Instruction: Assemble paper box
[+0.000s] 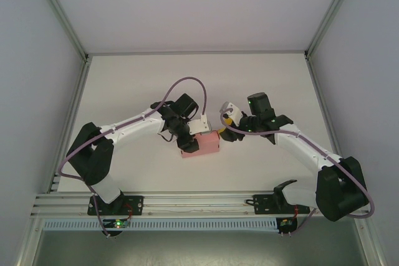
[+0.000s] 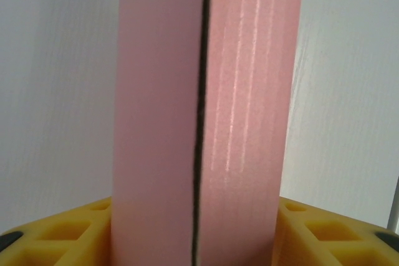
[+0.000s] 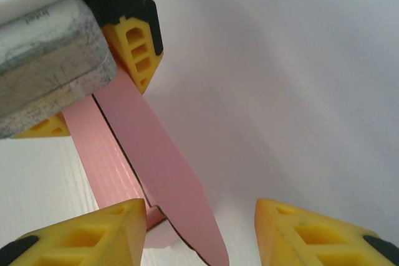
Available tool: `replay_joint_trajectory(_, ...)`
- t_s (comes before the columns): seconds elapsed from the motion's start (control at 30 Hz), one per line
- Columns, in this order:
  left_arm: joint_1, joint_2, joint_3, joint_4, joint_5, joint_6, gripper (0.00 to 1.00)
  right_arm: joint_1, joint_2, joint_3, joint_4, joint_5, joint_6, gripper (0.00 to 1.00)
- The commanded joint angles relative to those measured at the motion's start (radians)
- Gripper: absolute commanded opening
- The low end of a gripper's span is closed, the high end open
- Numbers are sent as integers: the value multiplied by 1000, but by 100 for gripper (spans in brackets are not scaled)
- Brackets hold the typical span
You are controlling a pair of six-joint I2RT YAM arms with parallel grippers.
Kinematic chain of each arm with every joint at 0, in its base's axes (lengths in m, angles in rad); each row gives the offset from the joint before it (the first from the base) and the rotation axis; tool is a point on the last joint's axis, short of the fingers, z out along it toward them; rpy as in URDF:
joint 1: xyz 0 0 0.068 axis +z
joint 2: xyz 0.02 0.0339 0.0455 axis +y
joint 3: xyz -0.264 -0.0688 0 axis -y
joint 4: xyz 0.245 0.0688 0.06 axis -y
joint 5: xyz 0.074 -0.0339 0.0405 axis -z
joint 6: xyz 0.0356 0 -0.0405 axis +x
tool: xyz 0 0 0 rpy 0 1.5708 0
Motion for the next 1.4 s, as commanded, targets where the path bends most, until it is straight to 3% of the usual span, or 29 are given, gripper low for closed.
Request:
replay_joint_trajectory(0.0,-15,6,-14,-61,-41,35,56,-12,-12,-17,-47,-45,-81,53)
replay_joint_trajectory(0.1,-21,19,-11,-65,-46,37,56,-15,-50,-40,-19,-88,-107,52)
replay_joint_trajectory(0.37,-29,-5,-21,-44,-44,47,56,-15,-1,-27,-23,-31,-81,45)
replay_joint_trajectory(0.5,-35,-11,-20,-36,-57,40,56,-5,23,-10,-41,-1,-70,38)
replay_joint_trajectory(0.67,-40,-16,-26,-25,-74,37,56,4,11,-8,-29,-4,-48,20)
replay_joint_trajectory(0.8,-47,14,-4,-53,-100,39,55,20,-19,-12,-21,0,-26,44)
replay_joint_trajectory(0.9,-54,22,3,-56,-95,43,55,22,-25,-25,-8,9,-32,48)
replay_joint_trajectory(1.07,-61,13,3,-56,-93,51,55,25,-3,-1,-34,-8,-50,34)
replay_joint_trajectory(1.2,-62,3,2,-53,-91,52,55,28,14,13,-48,-16,-52,14)
replay_joint_trajectory(1.27,-65,7,3,-36,-127,32,54,30,9,19,-50,-24,-28,6)
replay_joint_trajectory(1.37,-75,35,29,-39,-203,2,52,42,-18,29,-21,-53,90,2)
